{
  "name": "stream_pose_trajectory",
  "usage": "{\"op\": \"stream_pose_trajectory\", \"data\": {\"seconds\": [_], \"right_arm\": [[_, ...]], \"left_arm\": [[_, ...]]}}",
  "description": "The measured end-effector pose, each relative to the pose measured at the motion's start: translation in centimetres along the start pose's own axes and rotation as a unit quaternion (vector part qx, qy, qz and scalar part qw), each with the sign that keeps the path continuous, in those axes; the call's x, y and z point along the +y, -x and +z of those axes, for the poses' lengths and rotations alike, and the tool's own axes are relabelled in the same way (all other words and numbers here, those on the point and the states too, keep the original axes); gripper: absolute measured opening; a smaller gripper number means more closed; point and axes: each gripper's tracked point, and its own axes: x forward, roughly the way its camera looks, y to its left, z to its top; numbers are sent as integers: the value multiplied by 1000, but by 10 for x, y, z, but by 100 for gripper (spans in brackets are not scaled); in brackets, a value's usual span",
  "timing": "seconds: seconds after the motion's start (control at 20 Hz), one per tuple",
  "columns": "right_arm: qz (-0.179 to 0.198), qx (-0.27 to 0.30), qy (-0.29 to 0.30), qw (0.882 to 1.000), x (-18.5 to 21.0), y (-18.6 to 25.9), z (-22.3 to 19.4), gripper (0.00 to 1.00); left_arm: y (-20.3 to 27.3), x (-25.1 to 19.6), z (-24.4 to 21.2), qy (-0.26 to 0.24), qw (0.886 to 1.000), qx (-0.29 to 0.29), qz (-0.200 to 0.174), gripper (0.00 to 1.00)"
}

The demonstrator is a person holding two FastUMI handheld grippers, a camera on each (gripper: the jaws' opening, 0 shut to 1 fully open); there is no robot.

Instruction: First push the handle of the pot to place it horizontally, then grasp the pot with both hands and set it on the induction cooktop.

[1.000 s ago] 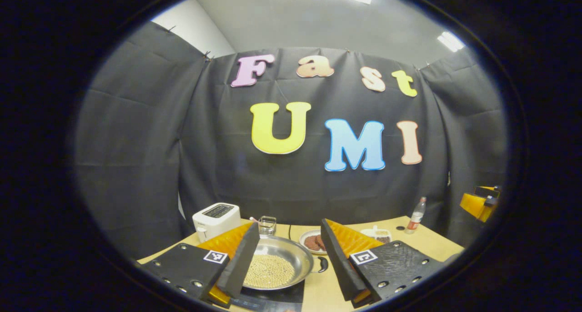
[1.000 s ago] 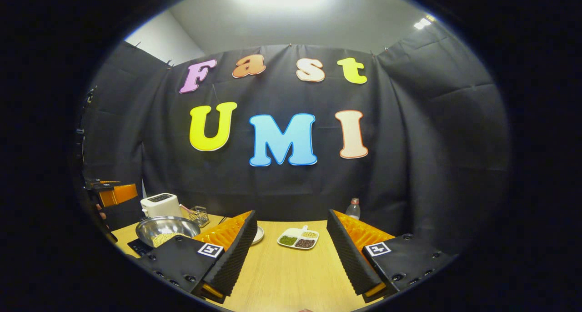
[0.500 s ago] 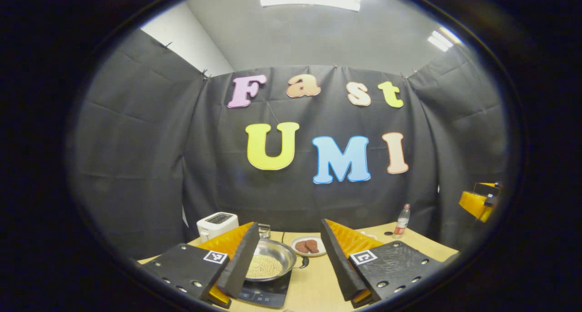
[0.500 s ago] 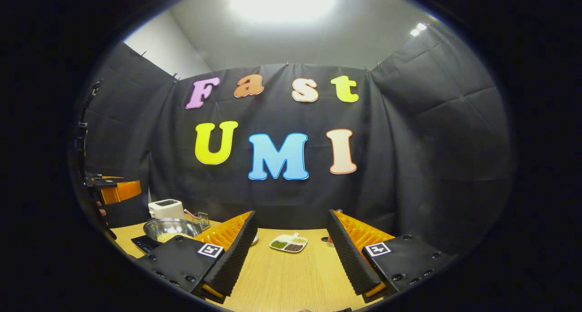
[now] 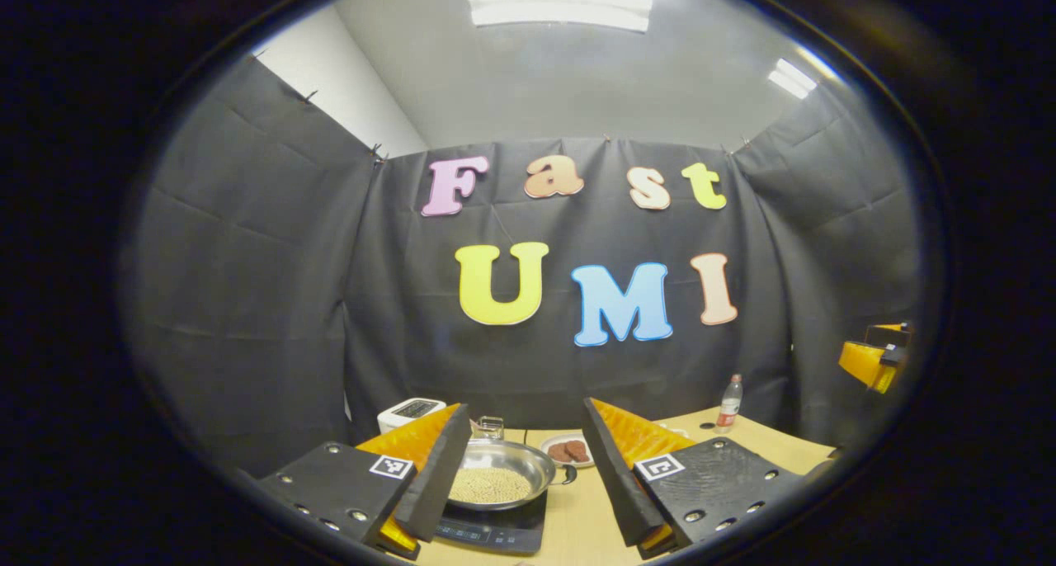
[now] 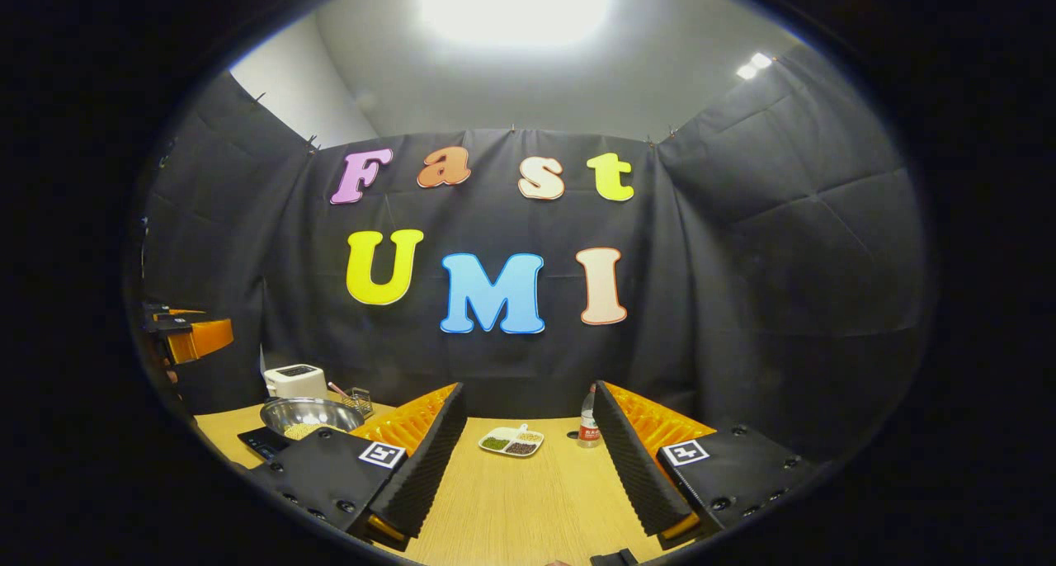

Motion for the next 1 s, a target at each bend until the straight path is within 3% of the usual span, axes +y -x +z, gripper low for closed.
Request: {"op": "stream_pose_trajectory", "data": {"seconds": [0.05,0.1,0.15,0.4,0.45,0.55,0.65,0.7,0.75,0.85,0.95,1.0], "right_arm": [[-1,1,1,1000,0,2,2,92],[-1,1,3,1000,2,6,3,97],[0,2,6,1000,4,8,4,97],[-2,3,9,1000,11,19,8,97],[-2,3,7,1000,13,22,8,92],[-4,4,7,1000,13,25,7,97],[-5,6,5,1000,15,27,6,92],[-6,7,5,1000,14,29,6,97],[-7,5,5,1000,13,30,8,97],[-8,5,5,1000,14,32,8,97],[-8,7,3,1000,15,33,8,97],[-7,9,0,1000,16,35,8,92]], "left_arm": [[3,2,0,2,1000,1,0,79],[4,7,0,3,1000,0,1,79],[8,10,1,3,1000,0,1,82],[19,23,7,1,1000,-6,5,79],[22,24,7,0,1000,-7,5,82],[25,27,10,-2,1000,-11,7,79],[29,28,12,-3,1000,-12,7,82],[30,28,13,-3,1000,-13,6,82],[30,28,13,-4,1000,-14,6,85],[33,28,13,-4,1000,-14,5,79],[35,27,14,-4,1000,-13,2,82],[37,27,14,-6,1000,-14,1,82]]}}
